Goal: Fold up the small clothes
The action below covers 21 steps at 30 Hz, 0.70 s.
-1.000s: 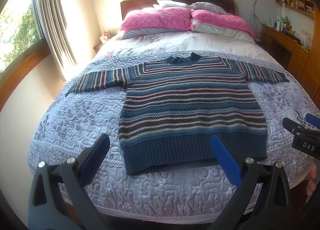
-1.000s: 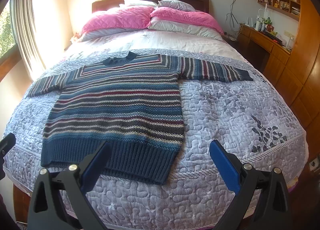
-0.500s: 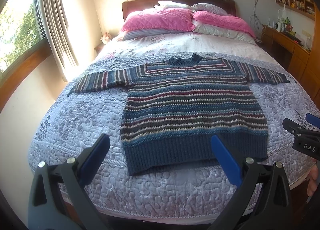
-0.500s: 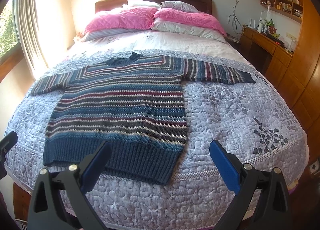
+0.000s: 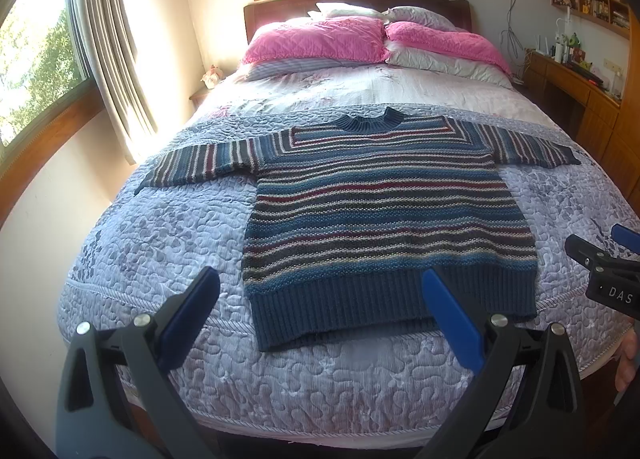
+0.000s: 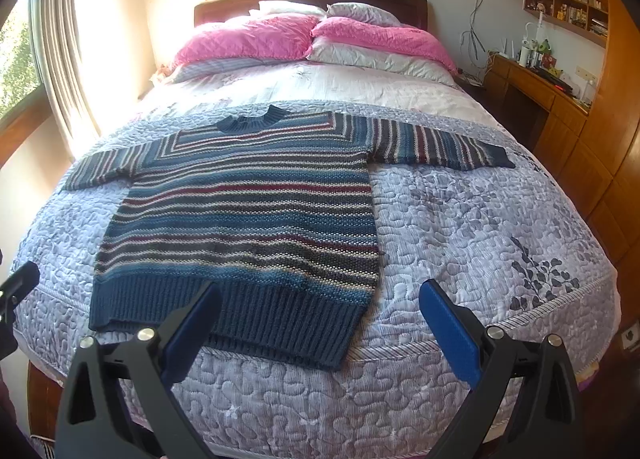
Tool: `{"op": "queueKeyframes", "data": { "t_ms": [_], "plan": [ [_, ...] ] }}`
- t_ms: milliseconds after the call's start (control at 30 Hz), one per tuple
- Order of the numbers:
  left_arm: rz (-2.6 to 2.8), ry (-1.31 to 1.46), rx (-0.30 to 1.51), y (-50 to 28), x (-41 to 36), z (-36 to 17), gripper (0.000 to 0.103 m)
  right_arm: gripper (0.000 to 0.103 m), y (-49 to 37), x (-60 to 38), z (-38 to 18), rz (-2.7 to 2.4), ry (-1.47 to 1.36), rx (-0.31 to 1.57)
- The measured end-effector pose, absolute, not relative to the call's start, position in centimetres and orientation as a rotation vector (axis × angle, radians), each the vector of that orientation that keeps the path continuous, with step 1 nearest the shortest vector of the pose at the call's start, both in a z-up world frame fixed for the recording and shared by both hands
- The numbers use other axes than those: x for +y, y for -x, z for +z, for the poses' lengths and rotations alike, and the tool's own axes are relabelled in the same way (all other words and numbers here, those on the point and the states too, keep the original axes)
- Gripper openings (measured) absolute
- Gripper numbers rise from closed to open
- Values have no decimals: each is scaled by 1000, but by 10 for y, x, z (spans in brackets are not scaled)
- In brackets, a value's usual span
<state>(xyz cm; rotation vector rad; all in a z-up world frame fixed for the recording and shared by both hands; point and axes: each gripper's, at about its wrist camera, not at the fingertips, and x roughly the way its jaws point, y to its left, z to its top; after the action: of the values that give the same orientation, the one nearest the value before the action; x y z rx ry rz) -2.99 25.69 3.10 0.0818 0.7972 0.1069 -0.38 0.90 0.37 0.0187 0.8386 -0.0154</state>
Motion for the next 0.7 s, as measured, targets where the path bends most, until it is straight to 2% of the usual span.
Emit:
{"op": "queueKeyframes", "data": {
  "t_ms": [700],
  "plan": [
    [115, -87, 796, 30, 257, 30, 100, 99, 5, 7, 3, -12, -28, 836]
  ]
}}
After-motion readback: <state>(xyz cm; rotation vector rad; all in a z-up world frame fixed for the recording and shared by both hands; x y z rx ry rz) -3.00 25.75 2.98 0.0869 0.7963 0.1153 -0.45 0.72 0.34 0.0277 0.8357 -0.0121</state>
